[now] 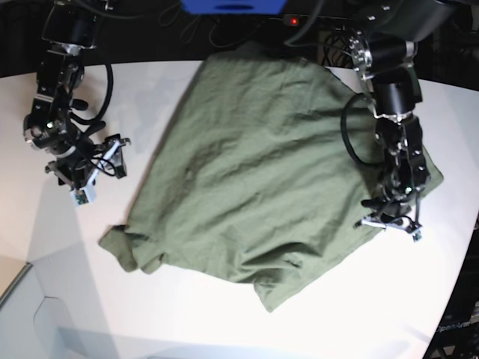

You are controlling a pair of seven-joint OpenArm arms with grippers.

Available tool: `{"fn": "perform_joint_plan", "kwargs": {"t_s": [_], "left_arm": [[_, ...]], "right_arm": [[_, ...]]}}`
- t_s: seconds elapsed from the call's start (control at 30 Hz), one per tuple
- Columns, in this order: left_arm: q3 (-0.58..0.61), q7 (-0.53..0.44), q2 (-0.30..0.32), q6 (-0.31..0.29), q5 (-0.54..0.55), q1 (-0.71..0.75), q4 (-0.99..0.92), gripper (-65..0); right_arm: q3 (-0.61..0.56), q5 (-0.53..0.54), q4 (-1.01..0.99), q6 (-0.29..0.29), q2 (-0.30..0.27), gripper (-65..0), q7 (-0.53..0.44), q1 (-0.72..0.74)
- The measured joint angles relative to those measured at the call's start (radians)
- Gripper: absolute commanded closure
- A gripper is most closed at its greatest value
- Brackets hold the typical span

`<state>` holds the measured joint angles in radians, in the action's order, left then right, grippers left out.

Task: Layout the t-shirt on the table in an organized manner, then fold the t-shirt properly
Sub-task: 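Grasp the hem corners with both grippers and straighten the t-shirt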

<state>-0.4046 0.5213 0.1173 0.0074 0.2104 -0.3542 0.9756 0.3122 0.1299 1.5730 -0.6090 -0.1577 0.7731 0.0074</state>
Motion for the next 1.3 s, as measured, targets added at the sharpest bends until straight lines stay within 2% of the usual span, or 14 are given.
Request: {"fn": "perform_joint_plan", "kwargs": {"t_s": [0.2,0.27,0.43,0.53,0.77,0.83,0.87,0.97,1.1,1.2,1.3], "left_arm": [[0.004,-0.158,0.033,-0.016,-0.035,-0.077,-0.225,-0.2],[0.005,-0.207,0.053,-0.041,-0.031,-0.076,-0.259,-0.2],[-0.006,-0.227,0.161,-0.030,-0.027,-0.051,-0.295,-0.2],[-0.043,-0.260,0.188,-0.034,0.008,-0.011,-0.291,-0.2],[-0.098,-0.190,0.201,-0.024,0.112,0.114,-0.125,-0.2],[-0.113,-0.106,0.197,-0.004,0.134,0.144,-0.046,-0.2],[-0.126,-0.060,0.192,-0.003,0.154,0.161,0.002,-0.2],[-0.177,0.046,0.175,0.001,0.229,0.210,0.196,-0.2],[-0.186,0.066,0.159,-0.007,0.271,0.203,0.396,-0.2],[-0.133,0.066,0.119,-0.010,0.241,0.190,0.386,-0.2],[-0.026,0.013,0.102,-0.007,0.160,0.192,0.294,-0.2]], "right_arm": [[0.000,0.001,0.000,0.000,-0.001,-44.2,-0.002,0.001],[0.000,0.002,0.000,0.000,0.000,-44.2,-0.003,0.006],[-0.006,0.001,0.000,0.000,-0.001,-44.2,-0.006,0.010],[-0.012,0.001,-0.002,0.000,0.006,-44.3,-0.006,0.016],[-0.069,0.006,0.001,-0.005,0.006,-44.4,-0.004,0.029],[-0.075,0.001,0.002,-0.042,0.006,-44.4,0.005,0.026],[-0.077,-0.001,0.002,-0.079,0.010,-44.4,0.005,0.027],[-0.082,0.006,0.004,-0.085,0.031,-44.4,0.002,0.030],[-0.077,0.000,0.004,-0.084,0.078,-44.4,0.117,0.030],[-0.077,0.002,0.003,-0.083,0.115,-44.4,0.124,0.031],[-0.077,0.002,0.003,-0.084,0.146,-44.4,0.128,0.031]]}}
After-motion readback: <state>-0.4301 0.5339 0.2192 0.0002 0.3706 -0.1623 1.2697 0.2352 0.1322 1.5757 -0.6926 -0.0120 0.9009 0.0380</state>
